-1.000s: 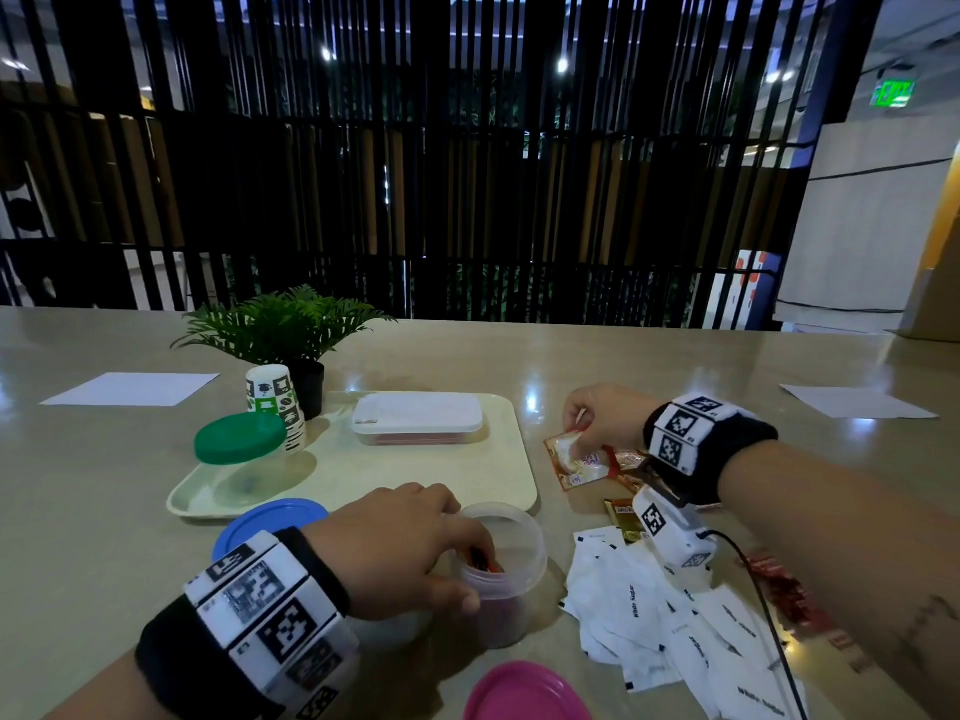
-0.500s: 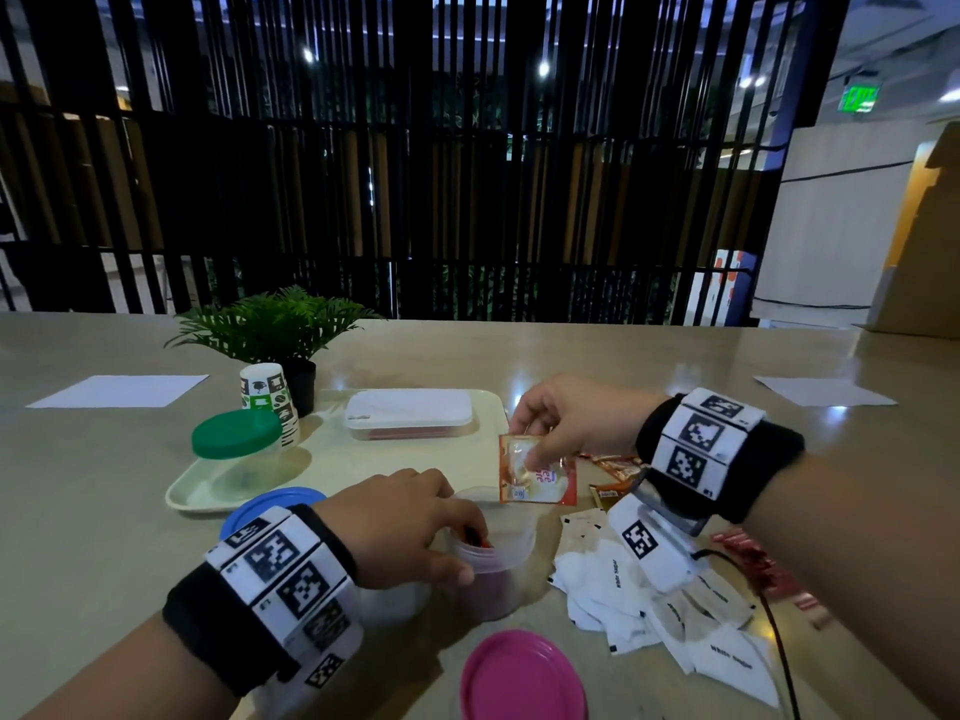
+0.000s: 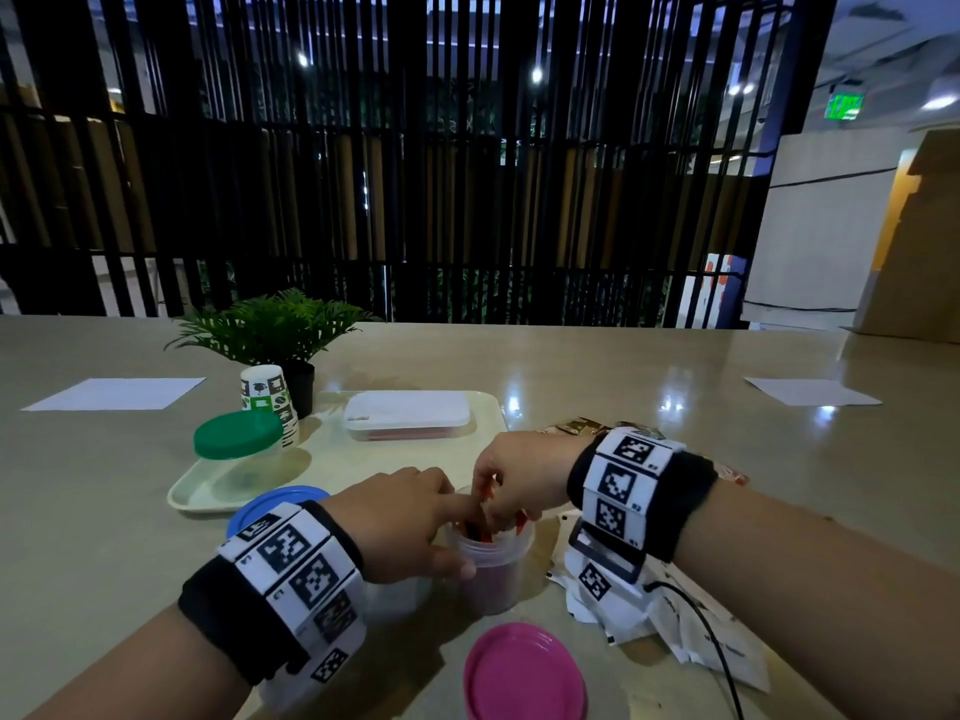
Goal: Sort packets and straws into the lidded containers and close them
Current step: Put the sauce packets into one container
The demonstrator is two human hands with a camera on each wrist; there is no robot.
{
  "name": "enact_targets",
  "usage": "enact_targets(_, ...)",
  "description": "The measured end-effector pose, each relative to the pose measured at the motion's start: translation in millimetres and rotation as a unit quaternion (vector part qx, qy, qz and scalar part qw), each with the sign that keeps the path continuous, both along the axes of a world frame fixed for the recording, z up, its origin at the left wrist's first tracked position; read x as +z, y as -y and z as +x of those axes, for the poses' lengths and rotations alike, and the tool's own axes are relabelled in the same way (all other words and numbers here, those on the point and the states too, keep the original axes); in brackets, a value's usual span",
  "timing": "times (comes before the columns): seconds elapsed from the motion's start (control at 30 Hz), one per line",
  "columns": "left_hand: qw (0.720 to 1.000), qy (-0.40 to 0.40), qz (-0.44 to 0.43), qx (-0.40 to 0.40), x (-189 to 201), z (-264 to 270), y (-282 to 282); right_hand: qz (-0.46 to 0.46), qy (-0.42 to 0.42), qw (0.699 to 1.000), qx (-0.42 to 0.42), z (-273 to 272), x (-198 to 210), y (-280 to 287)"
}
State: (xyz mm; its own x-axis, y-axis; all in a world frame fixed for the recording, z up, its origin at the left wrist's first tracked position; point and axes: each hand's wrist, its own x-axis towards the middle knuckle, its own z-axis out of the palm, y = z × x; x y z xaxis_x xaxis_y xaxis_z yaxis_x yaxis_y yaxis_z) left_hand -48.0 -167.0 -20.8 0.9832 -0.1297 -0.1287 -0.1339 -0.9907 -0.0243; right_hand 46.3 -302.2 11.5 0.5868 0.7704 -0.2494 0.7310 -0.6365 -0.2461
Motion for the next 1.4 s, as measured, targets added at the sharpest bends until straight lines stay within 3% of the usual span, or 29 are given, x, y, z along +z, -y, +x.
enact_targets(0.2,1.0,0.008,0.011,0.006,-1,2,0,-0.051,0.021,0.998,0.006,3,8,9)
enact_targets(0.53,1.0,0.015,-0.001,0.009,0,-1,2,-0.129,0.113,0.984,0.055,-5,-14,-1)
enact_targets(0.7,0.999,0.017,-0.027,0.024,1,-2,5,-0.162,0.098,0.98,0.058,-7,-13,-2)
enact_targets(0.9,0.999,0.013,-0.028,0.032,3,-3,6,-0.135,0.077,0.986,0.055,-3,-13,3)
enact_targets(1.1,0.999,0.011,-0.024,0.032,4,-3,6,-0.134,0.131,0.981,0.048,-4,-24,0)
enact_targets(1.4,0.999,0.021,-0.035,0.027,2,-3,3,-0.089,0.14,0.986,0.027,-10,-19,5)
